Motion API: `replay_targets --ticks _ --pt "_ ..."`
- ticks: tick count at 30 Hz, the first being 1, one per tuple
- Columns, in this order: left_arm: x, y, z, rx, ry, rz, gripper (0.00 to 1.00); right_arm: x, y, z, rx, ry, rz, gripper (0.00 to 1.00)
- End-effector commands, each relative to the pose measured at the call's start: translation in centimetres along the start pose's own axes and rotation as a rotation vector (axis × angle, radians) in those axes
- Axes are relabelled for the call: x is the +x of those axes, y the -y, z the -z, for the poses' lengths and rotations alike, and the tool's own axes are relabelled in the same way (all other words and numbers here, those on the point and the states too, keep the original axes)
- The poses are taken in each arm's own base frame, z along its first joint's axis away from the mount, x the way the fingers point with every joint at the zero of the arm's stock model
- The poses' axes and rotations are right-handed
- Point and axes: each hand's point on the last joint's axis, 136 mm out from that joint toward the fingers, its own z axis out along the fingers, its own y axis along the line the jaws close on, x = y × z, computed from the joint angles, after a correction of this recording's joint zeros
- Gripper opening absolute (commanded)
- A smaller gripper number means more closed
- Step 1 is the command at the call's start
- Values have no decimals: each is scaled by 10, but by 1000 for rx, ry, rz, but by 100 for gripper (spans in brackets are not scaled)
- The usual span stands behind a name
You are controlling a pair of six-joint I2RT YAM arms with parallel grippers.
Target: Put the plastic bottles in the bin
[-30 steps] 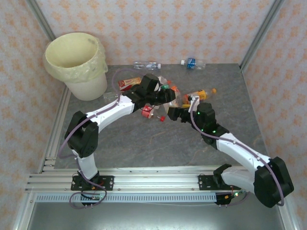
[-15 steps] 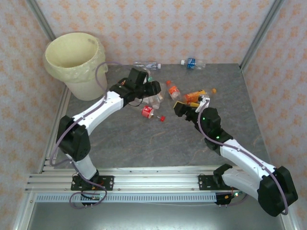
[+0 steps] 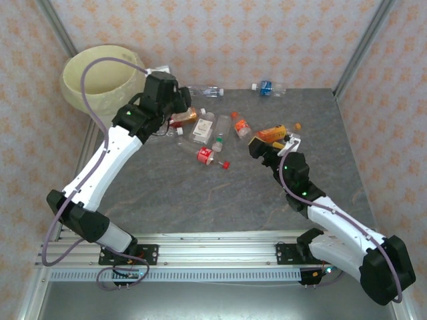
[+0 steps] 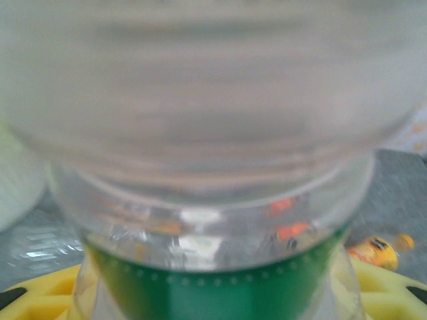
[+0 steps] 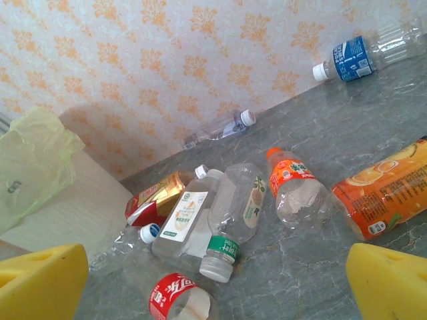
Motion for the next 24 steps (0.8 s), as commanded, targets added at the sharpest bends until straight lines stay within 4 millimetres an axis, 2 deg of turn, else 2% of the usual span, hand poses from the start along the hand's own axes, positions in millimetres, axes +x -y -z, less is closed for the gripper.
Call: replay_targets --ticks 1,5,8,18,24 --pt "-39 -31 36 -154 115 -66 51 -14 -5 5 -13 61 -31 99" --pt "-66 -58 48 -282 193 -62 51 -19 -5 8 -10 80 -25 99" --pt "-80 -75 45 -315 218 -30 51 -19 -4 9 -3 75 -11 99" --pt "-130 -150 23 -436 318 154 52 -14 -7 10 -18 49 -9 99" --pt "-143 -192 -4 -445 338 300 52 -14 1 14 6 61 -20 99"
